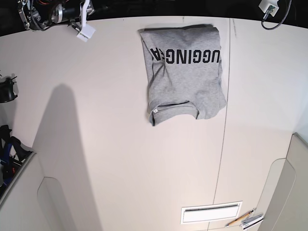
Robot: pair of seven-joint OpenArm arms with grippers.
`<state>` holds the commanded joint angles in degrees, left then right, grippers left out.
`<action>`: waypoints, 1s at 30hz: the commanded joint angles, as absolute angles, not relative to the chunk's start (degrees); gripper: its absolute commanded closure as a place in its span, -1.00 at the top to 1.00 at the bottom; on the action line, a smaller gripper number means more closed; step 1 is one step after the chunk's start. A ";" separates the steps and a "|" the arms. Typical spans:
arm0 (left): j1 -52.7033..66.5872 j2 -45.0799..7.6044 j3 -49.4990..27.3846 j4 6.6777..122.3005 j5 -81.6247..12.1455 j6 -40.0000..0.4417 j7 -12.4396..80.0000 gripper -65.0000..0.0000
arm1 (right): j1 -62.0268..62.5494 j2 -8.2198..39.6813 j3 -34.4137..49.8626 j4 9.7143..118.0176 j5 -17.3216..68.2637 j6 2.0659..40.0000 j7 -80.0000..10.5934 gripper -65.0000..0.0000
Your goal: Fold the T-shirt properly
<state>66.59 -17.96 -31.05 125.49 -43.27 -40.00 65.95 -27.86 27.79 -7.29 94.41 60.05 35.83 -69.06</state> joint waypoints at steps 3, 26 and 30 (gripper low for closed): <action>69.67 -17.98 -31.03 123.66 -41.63 -40.00 66.46 -1.00 | -29.12 27.92 -11.77 94.39 56.12 35.79 -69.01 -1.00; 35.81 -22.83 12.29 58.11 -29.58 -40.00 49.98 -1.00 | -22.55 27.35 -28.58 68.10 36.29 34.06 -55.72 -1.00; 29.21 -22.63 19.94 52.10 -29.78 -40.00 48.12 -1.00 | -19.22 24.64 -28.62 60.34 31.68 33.17 -54.78 -1.00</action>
<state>29.21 -22.63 19.94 52.10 -29.78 -40.00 48.12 -19.22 24.64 -28.62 60.34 31.68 33.17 -54.78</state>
